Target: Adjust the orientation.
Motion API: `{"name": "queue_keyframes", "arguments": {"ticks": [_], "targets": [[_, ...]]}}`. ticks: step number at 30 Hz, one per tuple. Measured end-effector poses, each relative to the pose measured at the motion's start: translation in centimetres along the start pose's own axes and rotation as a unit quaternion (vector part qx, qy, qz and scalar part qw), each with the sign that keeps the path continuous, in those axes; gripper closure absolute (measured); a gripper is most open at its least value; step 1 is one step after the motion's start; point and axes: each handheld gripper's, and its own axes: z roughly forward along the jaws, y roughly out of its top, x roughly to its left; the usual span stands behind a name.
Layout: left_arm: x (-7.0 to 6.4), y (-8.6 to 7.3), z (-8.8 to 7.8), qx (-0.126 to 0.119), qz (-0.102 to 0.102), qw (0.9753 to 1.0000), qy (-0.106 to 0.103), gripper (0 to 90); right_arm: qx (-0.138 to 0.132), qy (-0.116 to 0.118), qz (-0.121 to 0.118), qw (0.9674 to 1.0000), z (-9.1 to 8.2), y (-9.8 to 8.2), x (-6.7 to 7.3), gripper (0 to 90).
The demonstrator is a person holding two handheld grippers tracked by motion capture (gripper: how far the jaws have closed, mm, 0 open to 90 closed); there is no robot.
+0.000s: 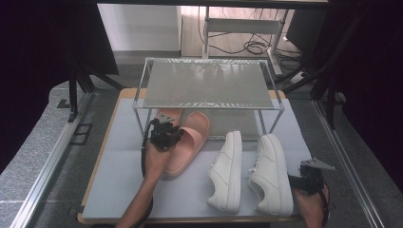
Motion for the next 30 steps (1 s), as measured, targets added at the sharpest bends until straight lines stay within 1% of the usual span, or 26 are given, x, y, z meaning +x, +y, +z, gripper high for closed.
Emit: {"name": "queue_keyframes", "arguments": {"ticks": [2,3,4,5,6,7,8,10,11,12,13,15,17,18,20,21,22,23,24,25,26,29,30], "targets": [[0.0,0.0,0.3,-0.002,-0.001,1.0,0.004,73.5,0.0,0.0,-0.001,1.0,0.0,0.0,0.0,16.9],[0.0,0.0,0.8,-0.007,-0.005,0.9999,0.015,73.5,0.0,0.0,-0.001,1.0,0.0,0.0,0.0,17.0],[0.1,0.0,1.0,-0.008,-0.005,0.9998,0.02,73.5,0.0,0.0,0.0,1.0,0.0,0.0,0.0,17.0],[0.1,0.0,1.0,-0.008,-0.005,0.9998,0.02,73.4,0.0,0.0,0.0,1.0,0.0,0.0,0.0,17.0],[0.2,-0.1,1.1,-0.008,-0.005,0.9996,0.026,73.5,0.0,0.0,0.0,1.0,0.0,0.0,0.0,17.0],[0.4,-0.2,1.3,-0.008,-0.008,0.9996,0.028,73.5,0.0,0.0,0.0,1.0,0.0,0.0,0.0,17.0],[0.7,-0.4,1.5,-0.008,-0.015,0.9994,0.031,73.5,0.0,0.0,0.0,1.0,0.0,0.0,0.0,17.0],[0.9,-0.5,1.5,-0.009,-0.016,0.9993,0.033,74.4,0.0,0.0,0.0,1.0,0.0,0.0,0.0,17.0],[1.1,-0.7,1.5,-0.008,-0.019,0.9993,0.03,74.5,0.0,0.0,0.0,1.0,0.0,0.0,0.0,17.0],[1.3,-0.7,1.5,-0.004,-0.021,0.9995,0.023,72.8,0.0,0.0,-0.001,1.0,0.0,0.0,0.0,17.0],[1.3,-0.7,1.5,-0.004,-0.021,0.9995,0.023,70.8,0.0,0.0,-0.001,1.0,0.0,0.0,0.0,17.0],[1.4,-0.8,1.0,0.002,-0.007,0.9998,0.017,68.6,0.0,0.0,0.0,1.0,0.0,0.0,0.0,17.0],[1.4,-0.9,0.8,0.003,-0.004,0.9999,0.016,67.6,0.0,0.0,-0.001,1.0,0.0,0.0,0.0,17.0],[1.4,-1.0,0.5,0.003,-0.001,0.9999,0.015,67.6,0.0,0.0,-0.001,1.0,0.0,0.0,0.0,17.0],[1.6,-1.5,-0.5,0.005,0.006,0.9999,0.011,64.8,0.0,0.0,-0.001,1.0,0.0,0.0,0.0,17.0],[1.6,-1.5,-0.5,0.005,0.006,0.9999,0.011,64.0,0.0,0.0,-0.001,1.0,0.0,0.0,0.0,17.0],[1.7,-1.9,-1.2,0.005,0.01,0.9999,0.006,63.5,0.0,0.0,0.001,1.0,0.0,0.0,0.0,16.9],[1.7,-1.9,-1.2,0.005,0.01,0.9999,0.006,63.4,0.0,0.0,0.001,1.0,0.0,0.0,0.0,16.9],[1.9,-2.4,-2.0,0.005,0.014,0.9999,-0.002,63.4,0.001,0.001,0.0,1.0,0.0,0.0,0.0,17.0],[1.9,-2.4,-2.0,0.005,0.014,0.9999,-0.002,63.4,0.001,0.001,0.0,1.0,0.0,0.0,0.0,17.0],[2.0,-3.0,-2.8,0.001,0.02,0.9997,-0.012,63.5,0.0,0.0,0.001,1.0,0.0,0.0,0.0,17.0],[2.1,-3.5,-3.4,0.001,0.021,0.9996,-0.02,65.2,0.0,0.0,0.0,1.0,0.0,0.0,0.0,17.0],[2.0,-3.9,-3.8,0.003,0.024,0.9994,-0.024,66.4,0.0,0.0,0.0,1.0,0.0,0.0,0.0,17.0]]}}
